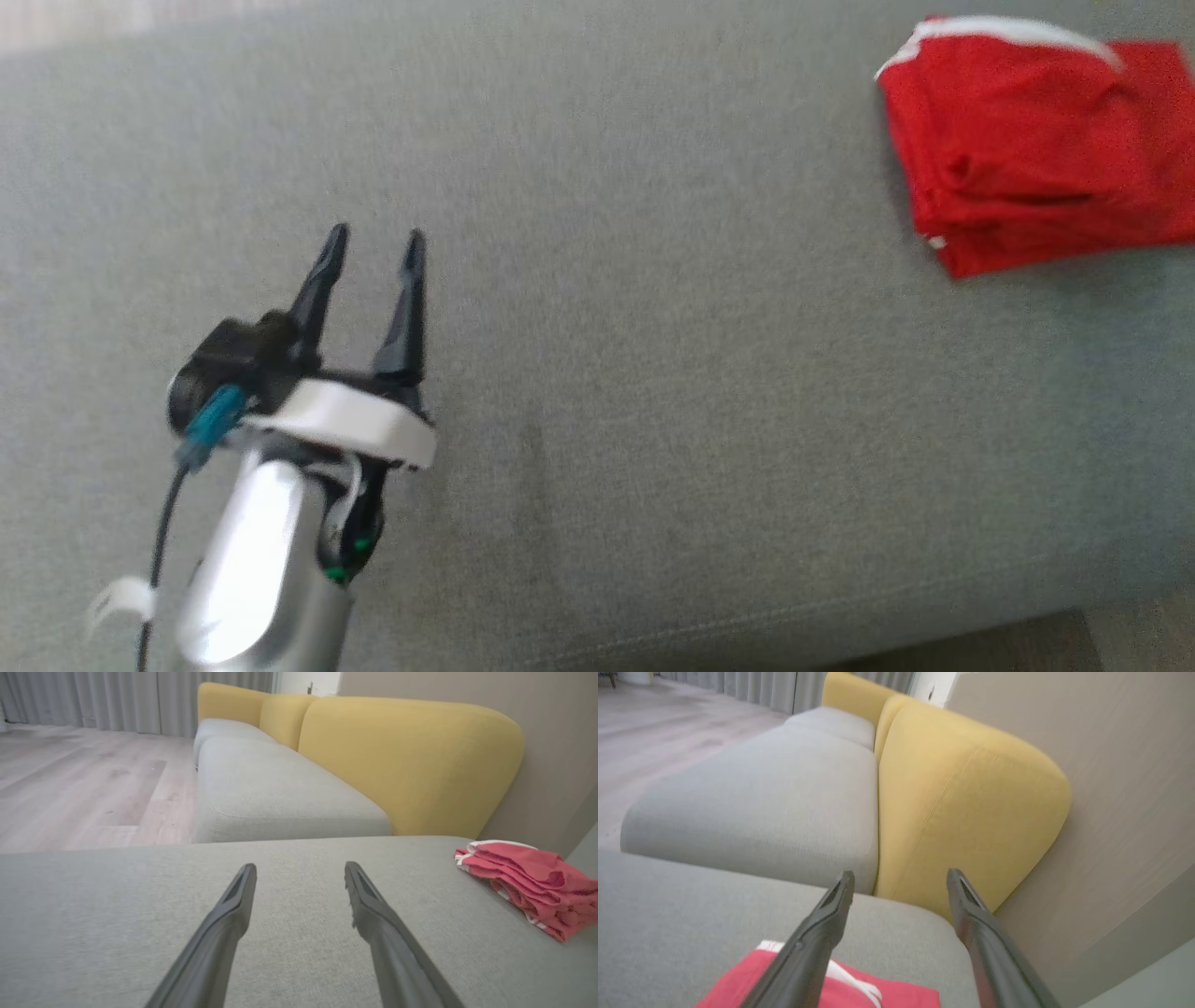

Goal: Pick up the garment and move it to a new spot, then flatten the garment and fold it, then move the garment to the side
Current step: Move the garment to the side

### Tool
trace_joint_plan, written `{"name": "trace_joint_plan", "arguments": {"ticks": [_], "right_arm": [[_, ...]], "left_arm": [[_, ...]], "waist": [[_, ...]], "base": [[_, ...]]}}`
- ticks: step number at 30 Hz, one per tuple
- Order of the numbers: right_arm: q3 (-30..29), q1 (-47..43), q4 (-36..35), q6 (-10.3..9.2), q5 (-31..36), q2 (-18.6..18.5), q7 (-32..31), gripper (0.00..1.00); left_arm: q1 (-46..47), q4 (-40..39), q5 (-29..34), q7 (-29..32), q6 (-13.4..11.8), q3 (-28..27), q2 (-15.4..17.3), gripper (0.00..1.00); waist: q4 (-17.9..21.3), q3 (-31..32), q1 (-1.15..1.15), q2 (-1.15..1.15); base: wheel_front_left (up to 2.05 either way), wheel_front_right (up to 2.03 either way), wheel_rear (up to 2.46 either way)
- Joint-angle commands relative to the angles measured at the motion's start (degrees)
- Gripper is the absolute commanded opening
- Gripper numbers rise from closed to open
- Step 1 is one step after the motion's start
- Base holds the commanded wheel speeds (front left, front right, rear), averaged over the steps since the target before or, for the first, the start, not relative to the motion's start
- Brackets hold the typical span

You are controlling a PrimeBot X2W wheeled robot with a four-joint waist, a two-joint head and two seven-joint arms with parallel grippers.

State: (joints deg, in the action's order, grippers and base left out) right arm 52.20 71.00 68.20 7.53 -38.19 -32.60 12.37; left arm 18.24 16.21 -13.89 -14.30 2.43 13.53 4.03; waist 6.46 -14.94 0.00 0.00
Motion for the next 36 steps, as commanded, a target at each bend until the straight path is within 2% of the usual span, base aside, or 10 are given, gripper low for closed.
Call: {"name": "trace_joint_plan", "arguments": {"ticks": [1, 5, 8, 13, 16, 21, 26, 30, 36], "right_arm": [[-0.8, -0.4, -1.3, -0.04, -0.2, 0.0, 1.3, 1.0], [-3.8, -3.4, -5.6, -0.04, -1.2, 1.5, 2.5, 1.0], [-8.1, -6.8, -9.8, -0.04, -1.8, 2.1, 2.6, 1.0], [-17.5, -17.4, -19.5, -0.04, 1.3, 2.5, 2.6, 1.0], [-23.8, -25.8, -25.6, -0.04, 4.6, 3.5, 2.6, 1.0], [-33.1, -40.6, -35.9, -0.04, 10.9, 6.9, 2.6, 1.0], [-40.8, -53.0, -45.2, -0.04, 15.8, 12.6, 2.6, 1.0], [-42.6, -59.0, -49.8, -0.04, 18.0, 16.4, 2.6, 1.0], [-42.3, -61.3, -50.0, -0.04, 19.2, 18.3, 2.6, 1.0]], "left_arm": [[0.1, -2.5, -0.1, -0.7, -0.4, -2.9, 1.6, 1.0], [-2.8, -4.0, -2.1, -0.7, 0.1, -5.1, 1.8, 1.0], [-5.0, -4.6, -3.7, -0.7, 0.5, -6.6, 2.0, 1.0], [-7.8, -4.1, -3.4, -0.7, -1.9, -8.4, 2.1, 1.0], [-9.0, -4.7, -3.5, -0.7, -2.2, -9.3, 1.7, 1.0], [-11.4, -5.9, -2.7, -0.7, -1.6, -10.3, 1.1, 1.0], [-12.9, -5.0, -0.5, -0.7, -2.3, -11.1, 0.5, 1.0], [-13.6, -4.1, 1.4, -0.7, -3.1, -11.8, 0.2, 1.0], [-13.7, -2.7, 2.9, -0.7, -3.2, -12.9, -0.1, 1.0]], "waist": [[0.0, 4.6, 0.0, 0.0], [0.0, 8.5, 0.0, 0.0], [-0.2, 10.4, 0.0, 0.0], [-1.5, 12.7, 0.0, 0.0], [-2.3, 13.9, 0.0, 0.0], [-3.7, 15.3, 0.0, 0.0], [-4.7, 16.1, 0.0, 0.0], [-5.0, 16.2, 0.0, 0.0], [-5.2, 16.0, 0.0, 0.0]], "base": [[0.0, 0.0, 0.0], [0.0, 0.0, 0.0], [0.0, 0.0, 0.0], [0.0, 0.0, 0.0], [0.0, 0.0, 0.0], [0.0, 0.0, 0.0], [0.0, 0.0, 0.0], [0.0, 0.0, 0.0], [0.0, 0.0, 0.0]]}}
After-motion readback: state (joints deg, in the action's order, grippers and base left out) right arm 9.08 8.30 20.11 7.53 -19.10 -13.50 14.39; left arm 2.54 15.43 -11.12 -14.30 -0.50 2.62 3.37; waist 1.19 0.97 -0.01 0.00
